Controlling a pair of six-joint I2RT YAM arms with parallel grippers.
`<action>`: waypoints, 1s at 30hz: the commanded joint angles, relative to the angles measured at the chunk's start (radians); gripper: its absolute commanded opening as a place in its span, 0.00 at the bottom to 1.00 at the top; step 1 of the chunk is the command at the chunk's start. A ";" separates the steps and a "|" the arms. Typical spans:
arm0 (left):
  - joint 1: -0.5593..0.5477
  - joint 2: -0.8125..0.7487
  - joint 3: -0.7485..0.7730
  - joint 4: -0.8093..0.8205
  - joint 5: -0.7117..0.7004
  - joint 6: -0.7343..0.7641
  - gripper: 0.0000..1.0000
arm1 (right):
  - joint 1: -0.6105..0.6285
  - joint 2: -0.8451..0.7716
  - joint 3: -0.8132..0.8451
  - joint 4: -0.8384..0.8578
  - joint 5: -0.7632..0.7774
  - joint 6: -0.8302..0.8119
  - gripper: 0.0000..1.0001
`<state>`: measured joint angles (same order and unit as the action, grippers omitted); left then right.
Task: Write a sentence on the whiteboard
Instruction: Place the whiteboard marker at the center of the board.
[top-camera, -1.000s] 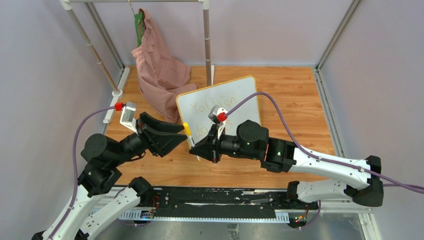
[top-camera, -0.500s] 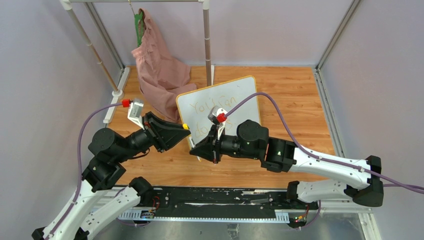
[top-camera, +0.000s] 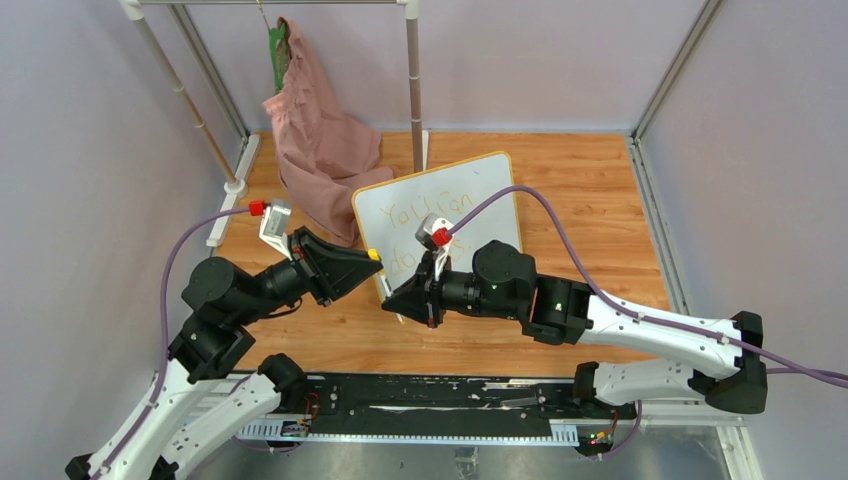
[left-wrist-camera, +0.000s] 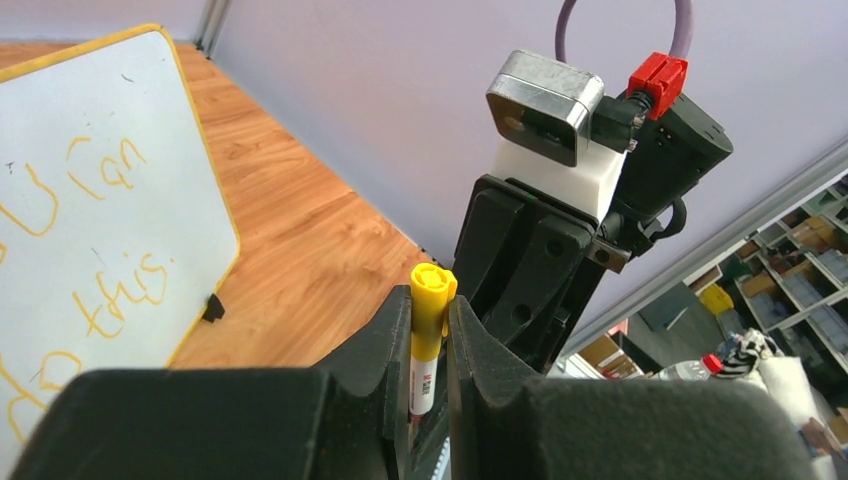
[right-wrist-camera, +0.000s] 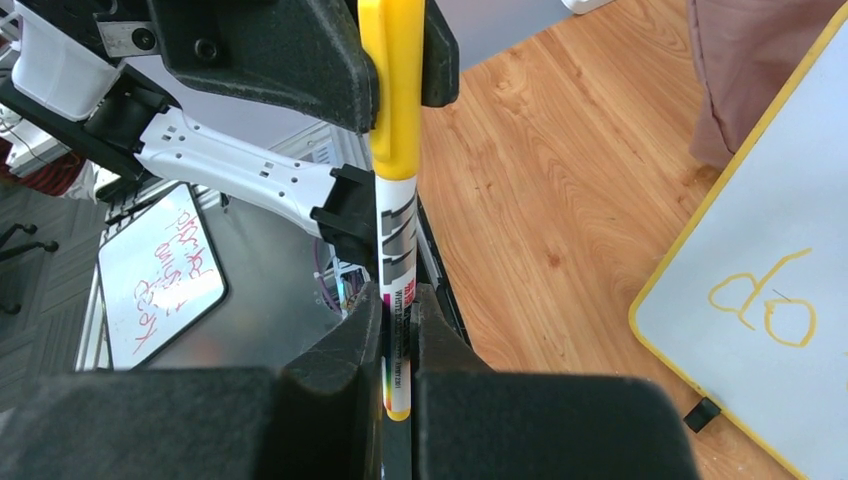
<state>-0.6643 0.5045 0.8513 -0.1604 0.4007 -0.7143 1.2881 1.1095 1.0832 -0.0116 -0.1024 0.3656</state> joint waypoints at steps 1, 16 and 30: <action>-0.003 -0.020 -0.004 -0.027 -0.003 0.014 0.22 | -0.008 -0.031 0.017 0.017 0.022 -0.042 0.00; -0.003 -0.116 0.053 -0.351 -0.569 0.345 1.00 | -0.144 -0.319 0.057 -0.699 0.572 -0.069 0.00; -0.003 0.117 0.031 -0.415 -0.863 0.428 1.00 | -0.943 -0.375 -0.195 -0.807 0.204 0.106 0.00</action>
<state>-0.6643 0.5514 0.8459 -0.5194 -0.3771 -0.3191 0.4904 0.7647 0.9348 -0.7738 0.2195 0.4133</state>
